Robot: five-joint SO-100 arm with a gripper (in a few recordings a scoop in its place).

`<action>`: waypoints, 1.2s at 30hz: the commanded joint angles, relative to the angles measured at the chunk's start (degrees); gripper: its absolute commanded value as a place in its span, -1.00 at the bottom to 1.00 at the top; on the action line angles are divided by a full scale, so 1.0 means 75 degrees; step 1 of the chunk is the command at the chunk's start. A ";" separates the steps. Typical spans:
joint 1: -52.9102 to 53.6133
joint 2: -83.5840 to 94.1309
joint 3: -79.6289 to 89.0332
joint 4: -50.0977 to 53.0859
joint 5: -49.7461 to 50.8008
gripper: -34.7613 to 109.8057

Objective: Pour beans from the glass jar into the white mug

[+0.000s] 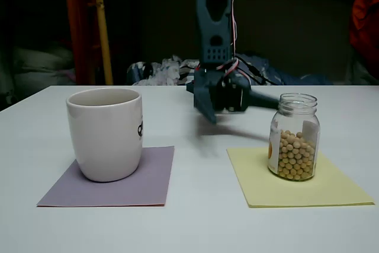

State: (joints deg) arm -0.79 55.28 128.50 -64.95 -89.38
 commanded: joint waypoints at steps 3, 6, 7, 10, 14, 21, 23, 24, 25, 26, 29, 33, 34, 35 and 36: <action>-0.0492 -0.0809 -0.1102 -0.0375 -0.0398 0.43; -0.0633 -0.1125 -0.1535 -0.0375 -0.0398 0.46; -0.0680 -0.1219 -0.1687 -0.0375 -0.0363 0.47; -0.0844 -0.1582 -0.2098 -0.0375 -0.0328 0.46; -0.0949 -0.1945 -0.2625 -0.0352 -0.0328 0.38; -0.1066 -0.2168 -0.3316 -0.0059 -0.0305 0.31; -0.1090 -0.2145 -0.3457 0.0070 -0.0293 0.26; -0.1102 -0.2156 -0.3551 0.0105 -0.0293 0.24; -0.1102 -0.2191 -0.3621 0.0129 -0.0293 0.22; -0.1113 -0.2203 -0.3645 0.0129 -0.0316 0.20; -0.1125 -0.2145 -0.3492 0.0129 -0.0328 0.14; -0.1113 -0.1969 -0.3293 0.0129 -0.0305 0.08; -0.1102 -0.1934 -0.3281 0.0129 -0.0293 0.07; -0.1090 -0.1887 -0.3258 0.0129 -0.0281 0.07; -0.1078 -0.1816 -0.3199 0.0129 -0.0246 0.07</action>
State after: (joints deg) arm -8.88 37.53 103.45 -62.93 -91.23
